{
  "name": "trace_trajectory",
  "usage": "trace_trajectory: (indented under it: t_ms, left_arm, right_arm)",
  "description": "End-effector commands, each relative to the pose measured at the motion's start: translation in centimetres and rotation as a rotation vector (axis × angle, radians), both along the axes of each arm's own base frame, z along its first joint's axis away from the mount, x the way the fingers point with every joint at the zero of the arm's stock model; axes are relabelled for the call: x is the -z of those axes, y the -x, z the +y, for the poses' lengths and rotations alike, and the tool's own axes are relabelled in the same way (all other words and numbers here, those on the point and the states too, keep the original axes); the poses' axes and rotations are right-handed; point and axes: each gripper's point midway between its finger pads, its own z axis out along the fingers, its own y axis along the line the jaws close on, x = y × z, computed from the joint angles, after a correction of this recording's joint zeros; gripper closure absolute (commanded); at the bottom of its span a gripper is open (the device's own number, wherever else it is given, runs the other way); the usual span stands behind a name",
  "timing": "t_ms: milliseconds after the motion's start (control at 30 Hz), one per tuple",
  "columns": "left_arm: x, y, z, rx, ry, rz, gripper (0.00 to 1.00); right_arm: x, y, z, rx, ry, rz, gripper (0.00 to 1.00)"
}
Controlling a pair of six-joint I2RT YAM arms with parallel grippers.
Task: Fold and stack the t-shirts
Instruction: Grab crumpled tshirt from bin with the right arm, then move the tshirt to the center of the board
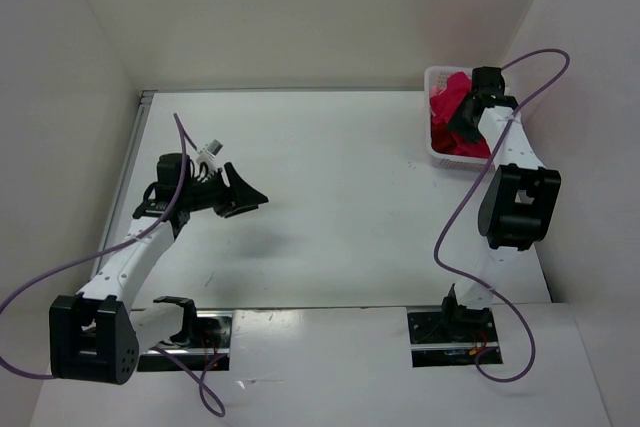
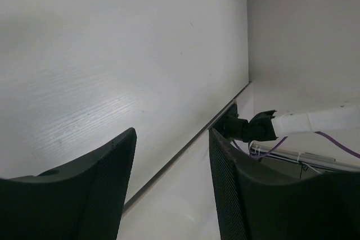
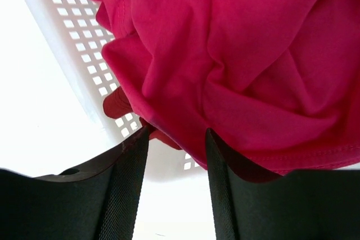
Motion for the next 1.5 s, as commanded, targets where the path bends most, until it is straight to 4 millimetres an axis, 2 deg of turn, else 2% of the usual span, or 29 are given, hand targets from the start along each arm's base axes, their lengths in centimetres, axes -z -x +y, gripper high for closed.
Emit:
trace_trajectory:
  t_ms: [0,133,233,300,333,400,500,533,633,667,767,800,900,933,1000,1033,1067,1100,1133,1167,1200,1233,1267,1300,1333,1367,1400,1433,1467]
  left_arm:
    - [-0.1,-0.2,-0.1,0.008,0.003,-0.029,0.38]
    - [0.0,-0.3,-0.1,0.000,-0.002,-0.029,0.38]
    - [0.1,-0.5,0.0,-0.012,-0.003,-0.023,0.38]
    - [-0.2,-0.4,0.0,-0.012,-0.003,-0.032,0.38]
    - [-0.2,-0.4,0.0,-0.016,0.002,-0.025,0.38]
    - [-0.1,-0.5,0.1,-0.024,-0.004,-0.026,0.38]
    - [-0.7,-0.7,0.2,-0.049,0.001,-0.039,0.38]
    - [-1.1,-0.8,0.2,-0.053,0.007,-0.041,0.38]
    - [-2.2,-0.9,0.3,-0.070,0.019,-0.060,0.36]
    - [-3.2,-0.8,0.2,-0.076,0.032,-0.076,0.32]
    - [-4.7,-1.0,0.5,-0.098,0.024,-0.115,0.30]
    - [-5.4,-0.9,0.5,-0.094,0.018,-0.118,0.29]
    - [-5.4,-1.1,0.5,-0.098,0.023,-0.101,0.28]
    - [-5.7,-1.2,0.4,-0.101,0.030,-0.106,0.28]
    - [-5.4,-1.5,0.5,-0.114,0.030,-0.091,0.27]
    - [-5.4,-1.5,0.5,-0.114,0.030,-0.091,0.27]
    - [-5.3,-1.6,0.6,-0.125,0.024,-0.092,0.27]
    - [-5.1,-2.0,1.5,-0.157,0.021,-0.080,0.27]
    - [-5.0,-2.3,2.1,-0.182,0.015,-0.081,0.27]
    - [-5.2,-2.8,2.9,-0.221,0.005,-0.079,0.27]
    - [-5.2,-3.2,3.4,-0.245,0.005,-0.062,0.27]
    - [-5.2,-3.3,3.7,-0.261,0.012,-0.053,0.27]
    - [-4.8,-3.7,4.1,-0.283,0.012,-0.035,0.26]
    - [-4.8,-4.1,4.4,-0.297,0.018,-0.030,0.26]
    - [-4.8,-4.3,5.0,-0.323,0.024,-0.023,0.26]
    - [-5.0,-4.6,5.4,-0.345,0.029,-0.026,0.26]
    - [-4.7,-4.7,5.4,-0.345,0.028,-0.016,0.26]
    - [-4.6,-5.0,6.0,-0.367,0.023,-0.016,0.26]
    - [-4.8,-5.5,6.5,-0.392,0.015,-0.022,0.26]
  right_arm:
    - [-1.5,-0.7,0.5,-0.038,0.009,-0.063,0.52]
    - [-1.8,-1.4,0.6,-0.046,0.001,-0.073,0.65]
    - [-2.3,-1.9,0.4,-0.031,0.006,-0.094,0.80]
    - [-3.5,-2.1,0.0,-0.010,0.020,-0.123,0.93]
    - [-3.5,-2.1,0.0,-0.010,0.020,-0.123,0.96]
    - [-5.3,-2.0,-0.1,0.003,0.026,-0.162,0.99]
    - [-9.7,-2.3,-0.1,0.009,0.034,-0.267,0.99]
    - [-12.6,-2.3,-0.1,0.018,0.033,-0.327,0.99]
    - [-17.8,-1.8,0.8,0.010,-0.006,-0.451,0.99]
    - [-21.5,-1.1,1.9,-0.028,-0.036,-0.544,0.99]
    - [-28.5,0.4,3.9,-0.095,-0.092,-0.712,0.99]
    - [-32.2,1.4,5.4,-0.164,-0.131,-0.796,0.99]
    - [-38.4,4.0,7.9,-0.278,-0.190,-0.927,0.99]
    - [-42.4,6.0,9.7,-0.367,-0.235,-1.011,0.99]
    - [-46.1,8.2,13.0,-0.508,-0.309,-1.094,0.99]
    - [-48.2,10.4,15.5,-0.634,-0.394,-1.131,0.99]
    - [-49.3,11.9,17.7,-0.719,-0.447,-1.153,0.99]
    - [-51.1,13.3,19.3,-0.808,-0.475,-1.214,0.99]
    - [-52.0,15.3,21.3,-0.913,-0.566,-1.210,0.99]
    - [-54.1,18.1,23.0,-1.021,-0.593,-1.275,0.99]
    - [-55.0,19.6,23.9,-1.083,-0.622,-1.292,0.99]
    - [-55.4,20.1,24.8,-1.133,-0.657,-1.294,0.99]
    - [-56.0,22.2,26.2,-1.218,-0.729,-1.281,0.99]
    - [-58.0,25.4,26.2,-1.292,-0.709,-1.368,0.99]
    - [-58.0,25.4,26.4,-1.314,-0.730,-1.363,0.99]
    - [-58.4,26.5,26.4,-1.332,-0.760,-1.359,0.99]
    - [-58.1,26.2,26.6,-1.344,-0.770,-1.342,0.99]
    - [-58.4,27.4,26.6,-1.360,-0.768,-1.356,0.99]
    - [-57.6,26.6,27.0,-1.365,-0.772,-1.325,0.99]
